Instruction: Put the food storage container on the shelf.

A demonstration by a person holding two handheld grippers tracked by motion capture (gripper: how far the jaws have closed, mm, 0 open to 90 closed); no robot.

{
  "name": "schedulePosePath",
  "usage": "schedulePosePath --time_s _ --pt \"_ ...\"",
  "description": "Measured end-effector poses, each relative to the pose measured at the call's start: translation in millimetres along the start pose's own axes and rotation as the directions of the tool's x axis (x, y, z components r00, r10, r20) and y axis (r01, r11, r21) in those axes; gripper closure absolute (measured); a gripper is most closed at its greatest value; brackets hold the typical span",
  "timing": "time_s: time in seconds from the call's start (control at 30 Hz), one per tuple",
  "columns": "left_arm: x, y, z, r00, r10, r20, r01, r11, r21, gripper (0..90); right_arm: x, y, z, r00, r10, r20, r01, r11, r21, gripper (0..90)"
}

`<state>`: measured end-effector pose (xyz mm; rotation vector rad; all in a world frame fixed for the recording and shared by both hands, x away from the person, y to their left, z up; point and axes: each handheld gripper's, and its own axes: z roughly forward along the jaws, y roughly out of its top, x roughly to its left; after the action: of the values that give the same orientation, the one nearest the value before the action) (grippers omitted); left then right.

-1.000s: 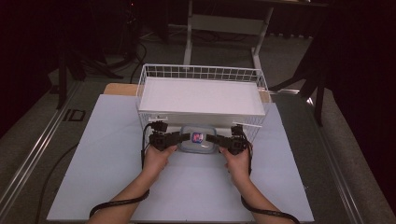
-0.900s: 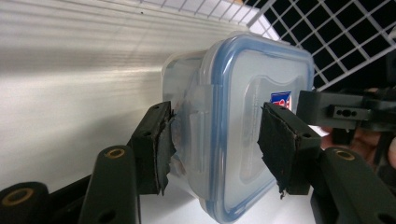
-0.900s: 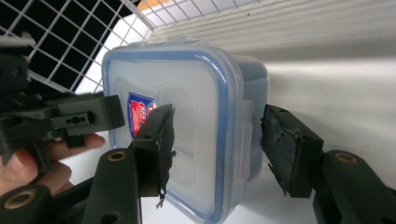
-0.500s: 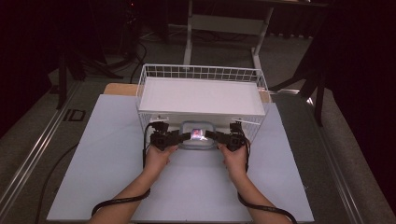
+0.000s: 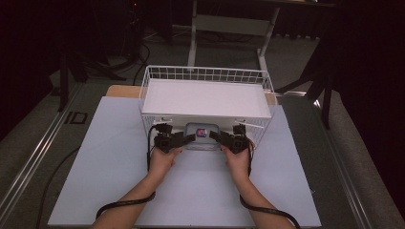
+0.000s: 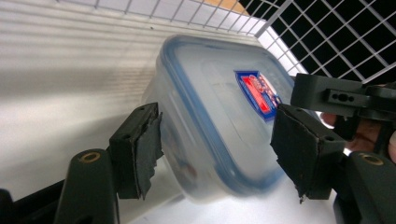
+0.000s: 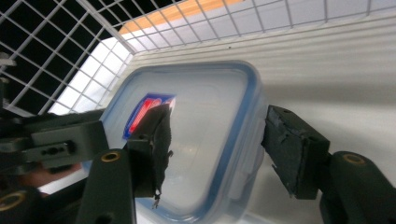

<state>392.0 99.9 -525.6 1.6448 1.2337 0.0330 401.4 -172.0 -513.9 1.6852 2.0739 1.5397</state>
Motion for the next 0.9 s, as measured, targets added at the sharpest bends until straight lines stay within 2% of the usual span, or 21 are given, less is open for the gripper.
schedulePosePath --time_s 0.13,0.2,0.27,0.33,0.47,0.5,0.57,0.6,0.73,0.8,0.9 --pt "-0.9 1.2 -0.1 1.0 0.008 -0.006 -0.008 0.9999 0.007 34.5 -0.4 0.1 0.1 1.0 -0.001 -0.002 0.001 1.0 -0.001 40.9" --pt "-2.0 1.7 -1.2 0.9999 0.012 -0.009 -0.012 0.9999 0.01 35.9 2.9 -0.1 -1.9 0.9996 -0.021 0.022 0.021 1.0 -0.002 40.8" --pt "-2.9 2.0 -3.3 0.9999 0.014 -0.009 -0.014 0.9999 0.009 36.3 3.8 0.0 -3.9 0.9982 -0.058 0.015 0.058 0.998 -0.018 40.6" --pt "-3.7 1.9 -6.8 0.9999 0.008 -0.012 -0.008 1.0 -0.002 36.3 6.3 0.4 -7.2 0.9984 -0.055 0.013 0.055 0.998 -0.016 39.9" --pt "-6.7 1.5 -16.7 0.9993 0.03 -0.023 -0.03 0.9995 -0.005 36.3 8.1 -0.3 -14.4 0.9911 -0.131 0.023 0.132 0.991 -0.031 39.8" --pt "-8.2 0.4 -20.0 0.9996 0.026 -0.011 -0.026 0.9996 -0.012 36.3 8.8 -1.1 -16.9 0.9894 -0.143 0.023 0.144 0.989 -0.034 39.7" --pt "-11.0 -2.0 -25.9 0.998 0.062 -0.015 -0.062 0.998 -0.011 36.3 11.3 -3.4 -21.5 0.989 -0.146 0.023 0.146 0.989 -0.021 39.5" --pt "-12.8 -3.9 -30.9 0.9959 0.088 -0.019 -0.088 0.9961 -0.005 36.3 11.3 -4.8 -23.4 0.9848 -0.171 0.03 0.172 0.985 -0.022 39.5" --pt "-16.9 -8.5 -42.9 0.9948 0.102 -0.006 -0.102 0.9948 -0.003 36.3 15.7 -10.5 -33.0 0.9727 -0.228 0.044 0.228 0.974 0.002 39.4" --pt "-22.0 -11.0 -57.1 0.9918 0.128 0.005 -0.128 0.9917 -0.014 36.3 17.2 -11.1 -36.6 0.9708 -0.235 0.045 0.236 0.972 0.004 39.4" --pt "-27.7 -13.0 -70.6 0.9864 0.163 0.025 -0.162 0.9864 -0.027 35.0 26.1 -12.2 -49.6 0.9597 -0.277 0.048 0.278 0.961 -0.006 39.1"
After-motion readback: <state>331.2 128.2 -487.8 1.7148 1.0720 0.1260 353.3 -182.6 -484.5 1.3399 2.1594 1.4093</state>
